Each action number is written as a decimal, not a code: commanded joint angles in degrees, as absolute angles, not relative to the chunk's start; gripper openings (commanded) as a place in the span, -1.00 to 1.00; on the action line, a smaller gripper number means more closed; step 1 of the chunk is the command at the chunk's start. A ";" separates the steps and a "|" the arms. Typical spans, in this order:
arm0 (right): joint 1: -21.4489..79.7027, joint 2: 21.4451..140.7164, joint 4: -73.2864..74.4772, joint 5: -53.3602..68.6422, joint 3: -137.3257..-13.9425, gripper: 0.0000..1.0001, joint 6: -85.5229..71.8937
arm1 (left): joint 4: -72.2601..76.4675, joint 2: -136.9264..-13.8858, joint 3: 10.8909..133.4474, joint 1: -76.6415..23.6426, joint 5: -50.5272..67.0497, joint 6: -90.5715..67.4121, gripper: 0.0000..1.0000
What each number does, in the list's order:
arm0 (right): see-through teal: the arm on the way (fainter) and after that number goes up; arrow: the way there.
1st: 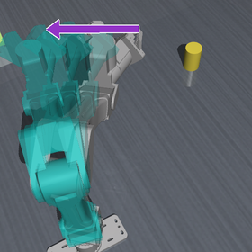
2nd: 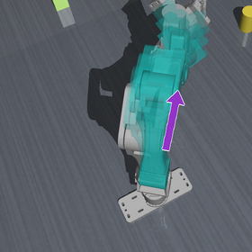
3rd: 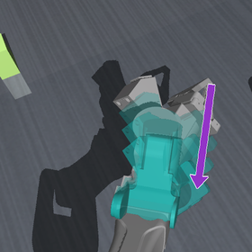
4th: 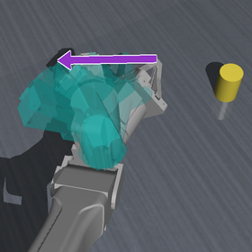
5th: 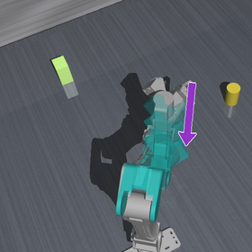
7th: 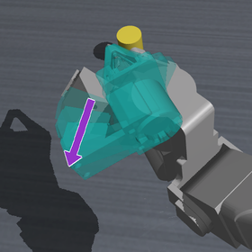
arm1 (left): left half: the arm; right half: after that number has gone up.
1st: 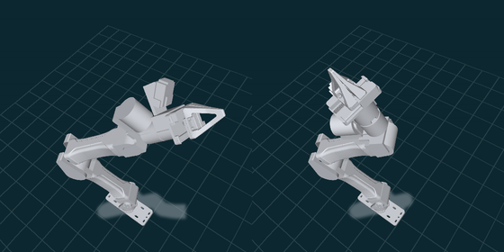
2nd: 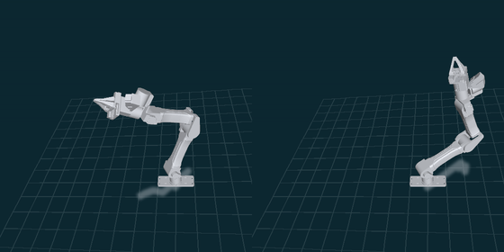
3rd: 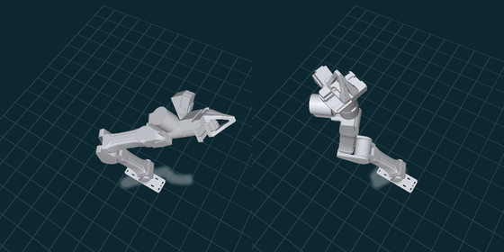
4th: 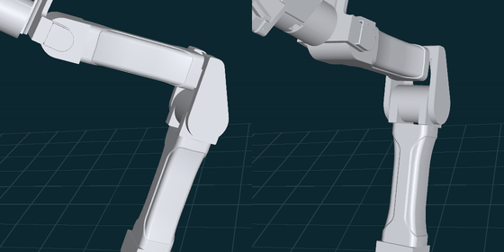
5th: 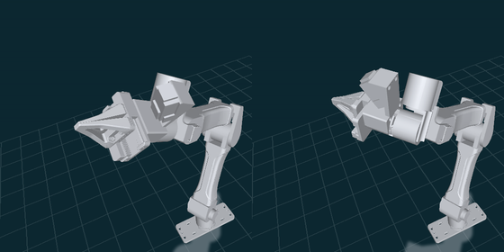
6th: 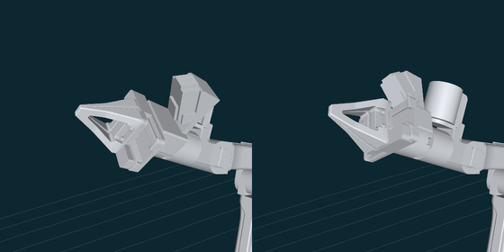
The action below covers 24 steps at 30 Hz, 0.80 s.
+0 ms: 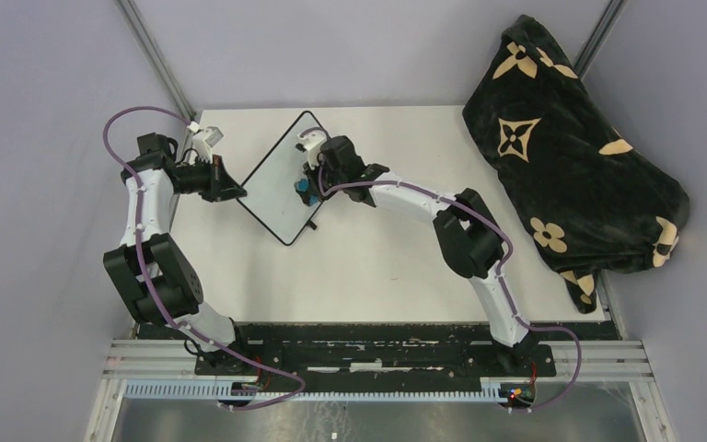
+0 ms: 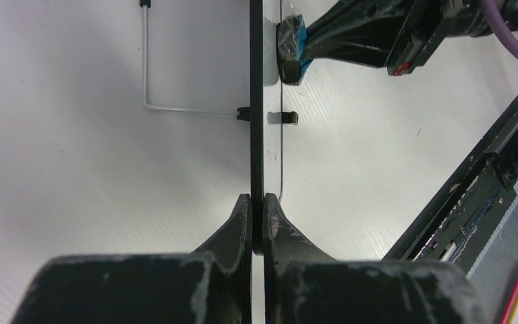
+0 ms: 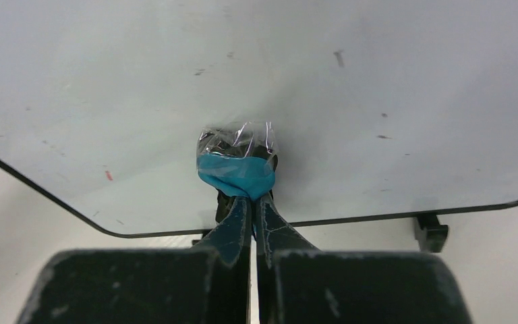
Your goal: Erase the whiteboard
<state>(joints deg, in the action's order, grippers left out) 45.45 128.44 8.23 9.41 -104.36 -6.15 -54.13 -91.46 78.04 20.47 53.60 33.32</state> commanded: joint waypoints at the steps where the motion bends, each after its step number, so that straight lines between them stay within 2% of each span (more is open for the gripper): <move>1: 43.84 127.47 6.24 6.08 -104.30 -0.99 -5.84 | -58.01 -89.92 78.18 19.48 55.61 36.47 -0.94; 15: 54.39 126.17 5.94 8.58 -105.29 -0.99 -5.31 | -58.05 -90.05 77.70 19.51 55.86 36.48 -0.94; 24: 55.90 126.47 5.96 9.21 -106.28 -0.99 -5.90 | -58.08 -90.06 77.70 19.48 55.86 36.39 -0.94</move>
<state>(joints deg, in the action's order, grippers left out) 55.07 127.76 9.15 6.02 -104.22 -5.50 -54.74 -91.33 78.04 20.93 53.45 33.32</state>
